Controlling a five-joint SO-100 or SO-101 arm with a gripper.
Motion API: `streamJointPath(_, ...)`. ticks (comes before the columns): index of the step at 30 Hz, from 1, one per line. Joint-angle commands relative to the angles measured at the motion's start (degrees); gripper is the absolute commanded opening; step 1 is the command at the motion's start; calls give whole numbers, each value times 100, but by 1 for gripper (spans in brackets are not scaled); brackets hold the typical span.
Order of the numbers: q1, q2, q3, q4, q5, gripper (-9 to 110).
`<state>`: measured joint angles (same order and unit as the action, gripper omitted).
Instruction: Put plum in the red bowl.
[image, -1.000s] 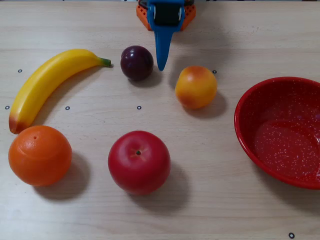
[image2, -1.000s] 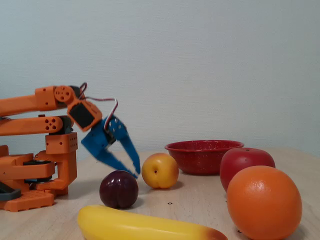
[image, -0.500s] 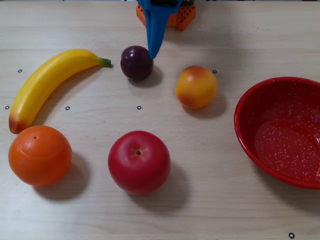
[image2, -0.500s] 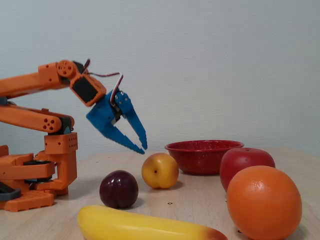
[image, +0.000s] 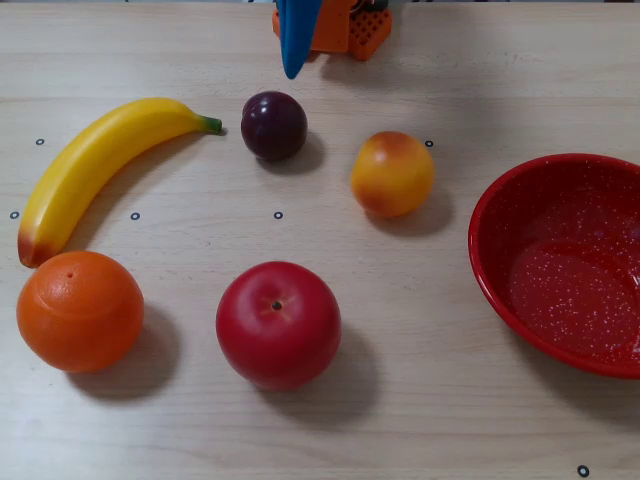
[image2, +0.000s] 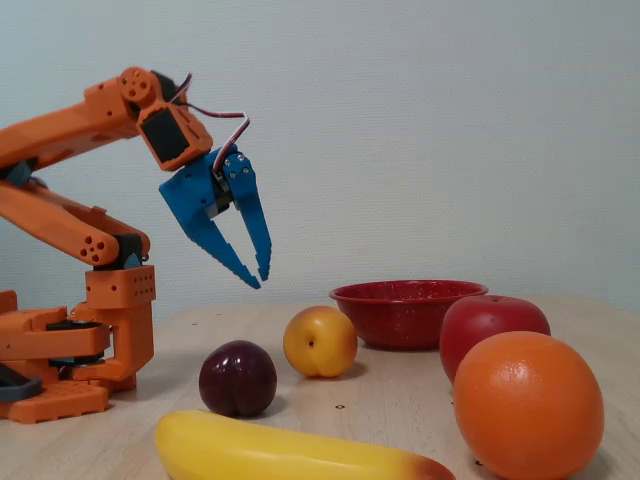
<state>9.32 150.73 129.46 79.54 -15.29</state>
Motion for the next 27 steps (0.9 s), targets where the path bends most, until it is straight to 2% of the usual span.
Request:
streamJointPath(1,308,-264,-826,308,-211,0)
streamJointPath(11,1406,-1318,-1670,1107,-817,0)
streamJointPath(27,2408,-1274,-1758,2259,-1863,8)
